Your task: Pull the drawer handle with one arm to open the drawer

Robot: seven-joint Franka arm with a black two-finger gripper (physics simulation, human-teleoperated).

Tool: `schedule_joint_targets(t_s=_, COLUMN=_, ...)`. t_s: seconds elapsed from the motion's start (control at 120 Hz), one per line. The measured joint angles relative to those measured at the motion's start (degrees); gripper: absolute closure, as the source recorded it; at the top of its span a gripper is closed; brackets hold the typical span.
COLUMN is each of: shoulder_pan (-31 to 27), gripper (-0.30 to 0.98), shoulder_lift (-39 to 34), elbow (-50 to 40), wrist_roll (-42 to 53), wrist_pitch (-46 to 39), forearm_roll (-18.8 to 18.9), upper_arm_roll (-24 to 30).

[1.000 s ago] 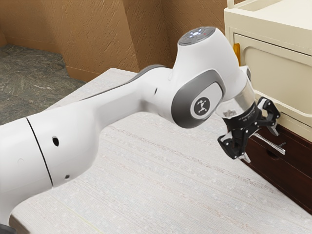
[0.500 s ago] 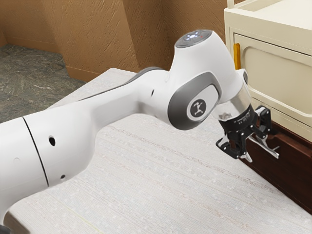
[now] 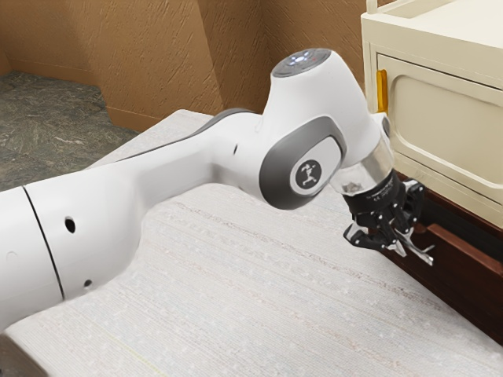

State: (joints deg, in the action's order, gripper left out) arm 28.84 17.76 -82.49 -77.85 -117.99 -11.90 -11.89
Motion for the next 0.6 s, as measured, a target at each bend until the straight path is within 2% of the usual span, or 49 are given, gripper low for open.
schedule_joint_targets(t_s=0.6, shoulder_pan=-0.01, gripper=0.79, shoulder_lift=-7.48, elbow=-9.55, wrist_roll=0.15, wrist_pitch=-0.05, forearm_roll=0.41, upper_arm_roll=-0.36)
